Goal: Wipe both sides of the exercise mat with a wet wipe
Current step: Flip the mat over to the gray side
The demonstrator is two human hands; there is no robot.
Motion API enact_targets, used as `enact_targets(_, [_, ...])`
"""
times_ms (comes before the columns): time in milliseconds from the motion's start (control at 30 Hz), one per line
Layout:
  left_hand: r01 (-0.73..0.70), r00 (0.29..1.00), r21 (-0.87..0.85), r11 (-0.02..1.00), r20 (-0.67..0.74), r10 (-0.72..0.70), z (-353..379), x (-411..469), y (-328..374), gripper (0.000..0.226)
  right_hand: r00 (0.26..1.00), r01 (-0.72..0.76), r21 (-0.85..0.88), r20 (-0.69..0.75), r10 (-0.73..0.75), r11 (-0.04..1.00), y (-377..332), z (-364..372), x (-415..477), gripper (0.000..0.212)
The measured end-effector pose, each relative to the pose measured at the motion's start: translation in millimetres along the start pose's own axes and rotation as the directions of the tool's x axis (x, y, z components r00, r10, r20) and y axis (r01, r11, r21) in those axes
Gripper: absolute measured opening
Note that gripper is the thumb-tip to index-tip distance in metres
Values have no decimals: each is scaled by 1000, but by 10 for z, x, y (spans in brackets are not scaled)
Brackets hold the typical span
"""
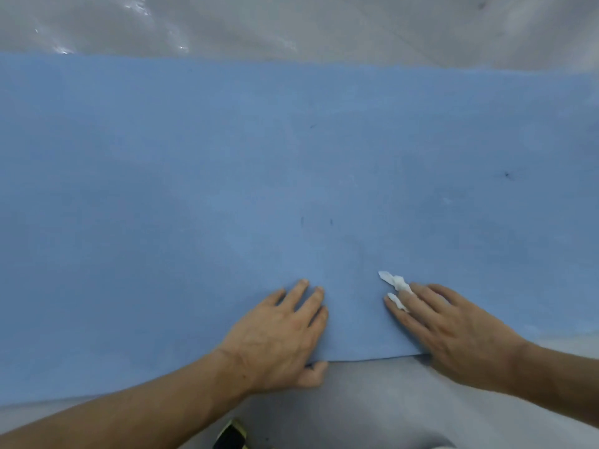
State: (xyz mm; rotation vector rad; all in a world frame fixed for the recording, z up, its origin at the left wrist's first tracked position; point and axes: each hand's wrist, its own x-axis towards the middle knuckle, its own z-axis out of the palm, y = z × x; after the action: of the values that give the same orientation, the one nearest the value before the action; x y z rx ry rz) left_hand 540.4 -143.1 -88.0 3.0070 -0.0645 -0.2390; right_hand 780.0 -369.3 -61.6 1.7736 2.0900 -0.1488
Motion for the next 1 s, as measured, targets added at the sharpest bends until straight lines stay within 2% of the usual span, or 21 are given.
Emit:
enact_targets(133, [-32,999,-46,998,-42,30,-115,-20,-46,56,997,-33,73,-61,37,997,149,-49,-184,65])
enact_targets(267, [-37,998,-116,993,-49,31,-245,-54,-102,50,994,-68,103,-76,76,992,360,-350,-269,54])
enact_targets(400, [27,1000,-93,995,18,-25,-402,-151,-248,60,994,-87,135,-48,94,987,565,-640,-240,42])
enact_targets(500, [3,999,-58,998,40,0,-488,-262,-294,62,994,-92,140,-43,99,986,661,-801,-227,33])
enact_targets(600, [13,992,-70,997,129,-4,-564,-362,-332,67,990,-136,142,-26,141,980,670,-953,-213,25])
enact_targets(700, [120,987,-177,977,128,-98,-829,-375,-413,67,977,-207,164,-23,213,964,706,-1094,-201,30])
enact_targets(800, [188,975,-214,959,157,-157,-1196,-348,-554,49,946,-291,187,-91,311,938,762,-1327,-117,29])
enact_targets(900, [278,960,-219,935,109,-259,-1597,-266,-791,24,899,-374,222,-149,411,900,802,-1639,52,30])
enact_targets(1000, [333,943,-164,929,67,-327,-1960,-150,-1002,23,841,-428,277,-228,491,860,924,-1918,199,19])
